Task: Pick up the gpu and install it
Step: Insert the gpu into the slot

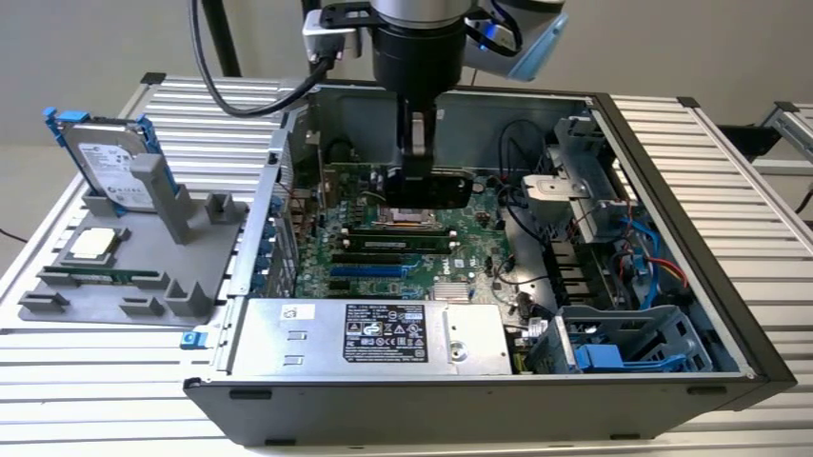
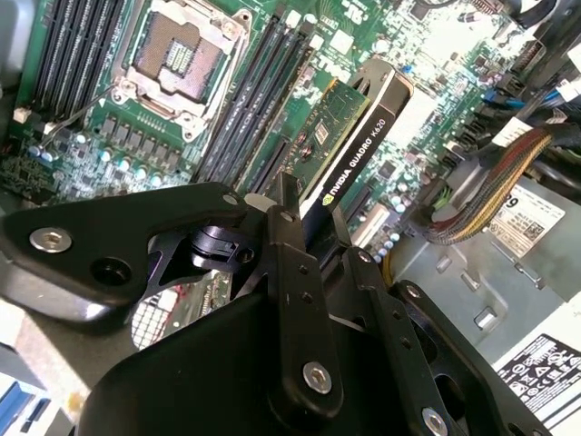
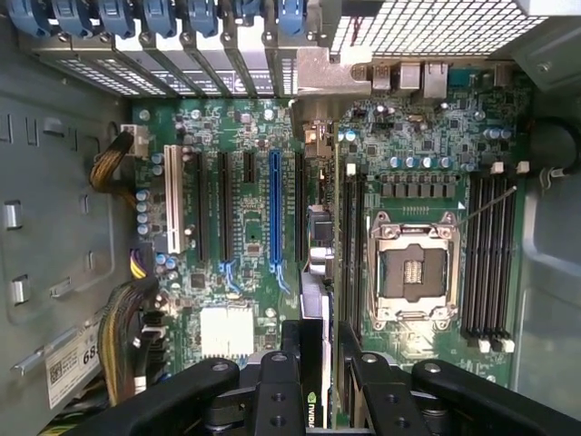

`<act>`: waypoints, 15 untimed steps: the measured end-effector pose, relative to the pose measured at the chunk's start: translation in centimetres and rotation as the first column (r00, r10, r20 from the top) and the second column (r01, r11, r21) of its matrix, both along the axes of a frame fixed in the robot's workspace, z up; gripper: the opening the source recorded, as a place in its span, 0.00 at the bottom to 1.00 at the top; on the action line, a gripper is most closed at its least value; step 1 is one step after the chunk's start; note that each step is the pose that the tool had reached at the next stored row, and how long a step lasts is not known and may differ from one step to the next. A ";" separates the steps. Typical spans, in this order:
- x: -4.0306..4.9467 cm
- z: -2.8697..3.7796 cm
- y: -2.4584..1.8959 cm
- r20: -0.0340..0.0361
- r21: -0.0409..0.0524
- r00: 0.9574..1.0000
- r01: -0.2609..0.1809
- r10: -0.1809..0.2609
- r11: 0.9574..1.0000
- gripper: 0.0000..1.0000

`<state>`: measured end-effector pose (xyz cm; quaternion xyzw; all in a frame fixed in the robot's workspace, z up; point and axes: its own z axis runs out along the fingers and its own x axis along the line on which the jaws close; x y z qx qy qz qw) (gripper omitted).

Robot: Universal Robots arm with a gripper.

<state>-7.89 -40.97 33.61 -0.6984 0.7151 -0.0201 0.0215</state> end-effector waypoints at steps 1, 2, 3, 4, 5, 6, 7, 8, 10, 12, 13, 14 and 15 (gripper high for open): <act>0.00 -0.05 0.00 0.000 0.000 1.000 0.000 0.000 1.000 0.00; 0.00 -0.10 0.00 0.000 0.000 1.000 0.000 0.000 1.000 0.00; 0.00 -0.15 0.00 0.000 0.000 1.000 0.000 0.000 1.000 0.00; -0.01 -0.20 0.00 0.000 0.000 1.000 0.000 0.000 1.000 0.00; -0.01 -0.25 0.00 0.000 -0.001 1.000 0.000 0.000 1.000 0.00; -0.01 -0.31 0.00 0.000 -0.001 1.000 0.000 0.000 1.000 0.00; -0.01 -0.37 0.00 0.000 -0.001 1.000 0.000 0.000 1.000 0.00; -0.01 -0.41 0.00 0.000 -0.001 1.000 0.000 0.000 1.000 0.00; 0.00 -0.52 0.00 0.000 -0.001 1.000 0.000 0.000 1.000 0.00; 0.00 -0.61 0.00 0.000 -0.001 1.000 0.000 0.000 1.000 0.00; 0.00 -0.66 0.00 0.000 -0.001 1.000 0.000 0.000 1.000 0.00; 0.00 -0.71 0.00 0.000 -0.002 1.000 0.000 0.000 1.000 0.00; 0.00 -0.75 0.00 0.000 -0.002 1.000 0.000 0.000 1.000 0.00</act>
